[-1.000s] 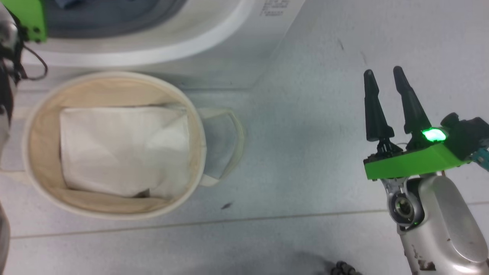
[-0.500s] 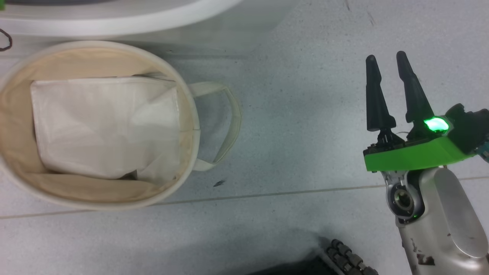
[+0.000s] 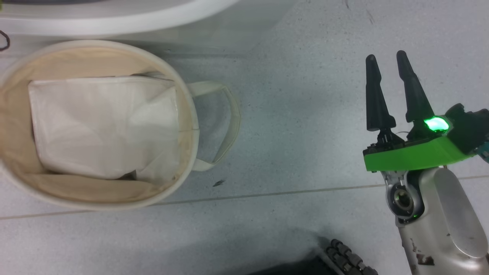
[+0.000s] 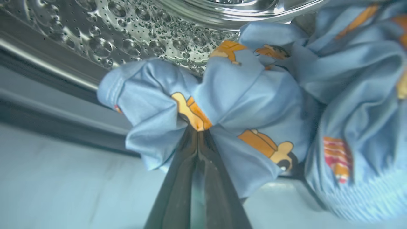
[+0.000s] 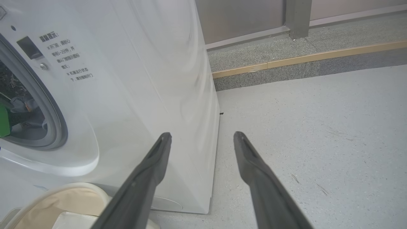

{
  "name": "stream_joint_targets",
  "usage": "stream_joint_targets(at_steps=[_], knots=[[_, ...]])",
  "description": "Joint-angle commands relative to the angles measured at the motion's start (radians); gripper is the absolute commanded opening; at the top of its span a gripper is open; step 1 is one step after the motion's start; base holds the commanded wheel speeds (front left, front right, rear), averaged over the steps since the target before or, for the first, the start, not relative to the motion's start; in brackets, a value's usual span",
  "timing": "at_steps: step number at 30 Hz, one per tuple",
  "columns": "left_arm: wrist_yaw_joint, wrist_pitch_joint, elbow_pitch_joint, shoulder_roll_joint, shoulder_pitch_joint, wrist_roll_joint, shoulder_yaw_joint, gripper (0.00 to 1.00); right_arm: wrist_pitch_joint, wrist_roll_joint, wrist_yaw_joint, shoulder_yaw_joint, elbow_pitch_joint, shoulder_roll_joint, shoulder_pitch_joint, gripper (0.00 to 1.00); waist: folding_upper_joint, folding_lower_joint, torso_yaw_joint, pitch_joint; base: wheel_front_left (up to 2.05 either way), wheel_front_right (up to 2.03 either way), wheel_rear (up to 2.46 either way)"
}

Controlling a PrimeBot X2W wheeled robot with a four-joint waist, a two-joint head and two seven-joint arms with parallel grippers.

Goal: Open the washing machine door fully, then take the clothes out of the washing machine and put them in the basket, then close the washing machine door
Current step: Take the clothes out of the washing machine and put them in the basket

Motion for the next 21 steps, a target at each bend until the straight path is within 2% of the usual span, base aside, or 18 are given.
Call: stream_joint_targets(at_steps=[1, 12, 13, 21], knots=[[-0.008, -0.021, -0.012, 0.037, -0.009, -0.009, 0.005, 0.00, -0.005, -0.007, 0.000, 0.012, -0.025, 0.003, 0.019, 1.00, 0.0000, -0.0002, 0.004, -0.009, 0.00, 0.00, 0.00], [-0.089, -0.133, -0.012, 0.005, 0.057, -0.052, 0.015, 0.00, -0.005, 0.000, 0.000, 0.023, 0.004, -0.010, 0.025, 1.00, 0.0000, -0.0002, 0.015, -0.085, 0.00, 0.00, 0.00], [-0.112, -0.161, -0.012, -0.003, 0.080, -0.071, 0.025, 0.00, -0.005, 0.002, 0.000, 0.026, 0.012, -0.011, 0.028, 1.00, 0.0000, -0.0002, 0.018, -0.107, 0.00, 0.00, 0.00], [-0.210, -0.250, -0.011, -0.034, 0.186, -0.175, 0.098, 0.00, -0.005, 0.013, 0.000, 0.040, 0.052, -0.020, 0.049, 1.00, 0.0000, -0.0002, 0.032, -0.215, 0.00, 0.00, 0.00]])
